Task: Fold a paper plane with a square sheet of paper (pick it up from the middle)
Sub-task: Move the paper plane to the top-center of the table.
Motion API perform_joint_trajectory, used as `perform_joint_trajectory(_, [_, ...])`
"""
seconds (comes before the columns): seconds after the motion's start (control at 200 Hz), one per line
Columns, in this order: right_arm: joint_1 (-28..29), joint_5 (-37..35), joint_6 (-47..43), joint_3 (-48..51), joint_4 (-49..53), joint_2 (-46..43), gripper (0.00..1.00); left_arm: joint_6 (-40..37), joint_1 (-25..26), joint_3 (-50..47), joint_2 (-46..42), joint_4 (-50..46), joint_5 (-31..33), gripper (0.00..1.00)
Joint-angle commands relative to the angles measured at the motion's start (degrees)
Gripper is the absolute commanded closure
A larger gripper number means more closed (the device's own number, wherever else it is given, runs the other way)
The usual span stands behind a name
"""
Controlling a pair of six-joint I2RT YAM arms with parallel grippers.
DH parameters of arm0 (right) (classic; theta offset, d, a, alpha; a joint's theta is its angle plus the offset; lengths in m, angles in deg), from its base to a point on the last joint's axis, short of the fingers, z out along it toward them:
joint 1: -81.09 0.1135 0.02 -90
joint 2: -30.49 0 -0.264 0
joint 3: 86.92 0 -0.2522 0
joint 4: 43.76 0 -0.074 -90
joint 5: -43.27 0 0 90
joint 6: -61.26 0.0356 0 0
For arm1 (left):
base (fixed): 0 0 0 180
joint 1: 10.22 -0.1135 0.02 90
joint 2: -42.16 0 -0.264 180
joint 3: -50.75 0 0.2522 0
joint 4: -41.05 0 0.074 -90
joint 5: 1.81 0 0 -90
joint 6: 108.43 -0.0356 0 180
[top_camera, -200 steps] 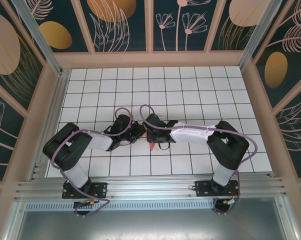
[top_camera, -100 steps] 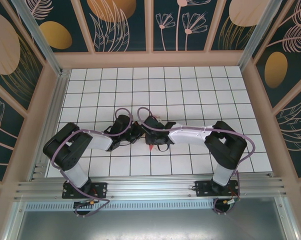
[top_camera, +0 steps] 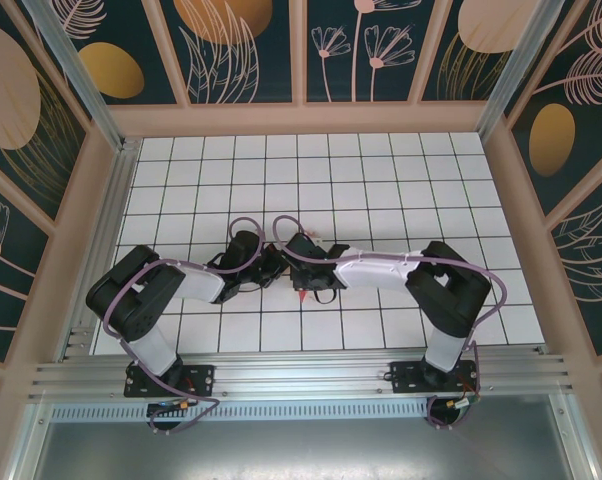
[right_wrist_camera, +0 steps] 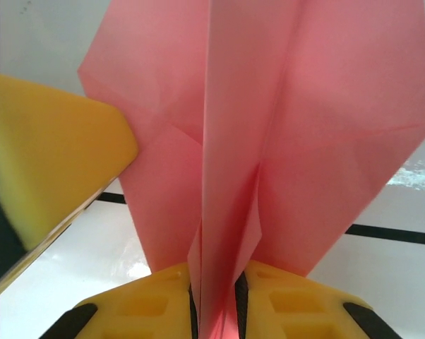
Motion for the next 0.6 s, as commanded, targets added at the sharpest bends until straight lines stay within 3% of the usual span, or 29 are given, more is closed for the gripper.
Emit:
perform_joint_trajectory(0.0, [-0.48,-2.0,1.45,-1.71,1.67,1.44,0.79,0.43,-0.18,-0.7,-0.13,1.17,0.28,1.0])
perform_joint_trajectory(0.085, [-0.74,-2.66,2.07,-1.83,2.16,1.24,0.87,0.26,-0.26,-0.62,-0.62,0.7,0.49,1.0])
perform_joint_trajectory(0.13, [-0.78,-3.65,2.45,-1.64,2.43,0.5,0.91,-0.07,-0.18,-0.53,-1.21,-0.11,0.75,0.95])
perform_joint_trajectory(0.285, [-3.34,-7.38,1.35,-0.98,3.51,-3.63,0.96,-2.59,-1.03,0.17,-5.78,-6.2,3.57,0.65])
perform_joint_trajectory(0.47, [-13.79,-7.44,-6.93,-0.88,1.14,-4.96,0.99,-7.63,-5.56,0.75,-13.5,-16.23,7.72,0.39])
perform_joint_trajectory(0.595, [-20.74,-2.12,-15.19,-5.15,-1.95,-0.43,1.0,-10.75,-8.66,1.48,-17.63,-22.72,11.18,0.3])
